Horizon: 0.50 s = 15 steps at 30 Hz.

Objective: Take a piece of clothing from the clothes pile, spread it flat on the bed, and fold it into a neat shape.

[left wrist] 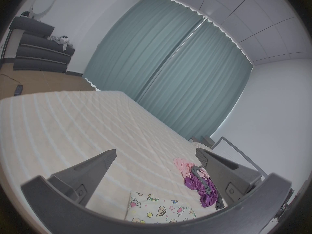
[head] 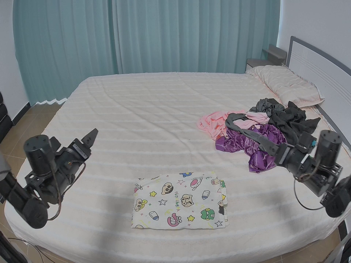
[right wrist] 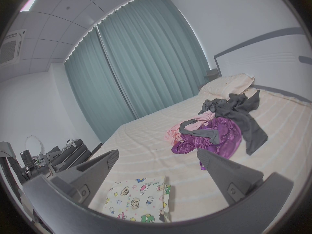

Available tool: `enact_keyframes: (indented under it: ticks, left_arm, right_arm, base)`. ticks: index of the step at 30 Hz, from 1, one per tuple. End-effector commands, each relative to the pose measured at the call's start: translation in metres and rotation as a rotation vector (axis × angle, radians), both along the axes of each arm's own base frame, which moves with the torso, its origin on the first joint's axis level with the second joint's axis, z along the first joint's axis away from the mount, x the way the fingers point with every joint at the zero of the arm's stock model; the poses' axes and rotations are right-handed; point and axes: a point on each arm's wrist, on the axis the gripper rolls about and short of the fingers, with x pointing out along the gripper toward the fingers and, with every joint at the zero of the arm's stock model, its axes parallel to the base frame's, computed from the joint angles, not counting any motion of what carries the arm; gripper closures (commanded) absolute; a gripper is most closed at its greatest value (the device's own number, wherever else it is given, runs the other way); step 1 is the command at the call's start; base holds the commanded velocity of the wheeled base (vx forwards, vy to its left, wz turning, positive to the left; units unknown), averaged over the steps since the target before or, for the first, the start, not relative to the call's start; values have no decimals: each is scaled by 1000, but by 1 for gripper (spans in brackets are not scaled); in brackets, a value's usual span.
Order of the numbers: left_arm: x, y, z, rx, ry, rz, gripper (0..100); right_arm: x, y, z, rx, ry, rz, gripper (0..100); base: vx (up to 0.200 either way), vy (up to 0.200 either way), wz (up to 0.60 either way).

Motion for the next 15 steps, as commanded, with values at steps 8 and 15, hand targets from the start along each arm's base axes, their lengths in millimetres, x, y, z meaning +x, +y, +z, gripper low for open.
enact_keyframes:
  ticks: [8, 15]
  left_arm:
    - [-171, 47, 38, 83, -229, 89, 0]
    - [-229, 57, 22, 299, -202, 79, 0]
  right_arm:
    - [-185, -71, 14, -100, -169, -75, 0]
    - [-226, -86, -12, -175, -125, -155, 0]
  base:
    - [0, 0, 0]
    - [0, 0, 0]
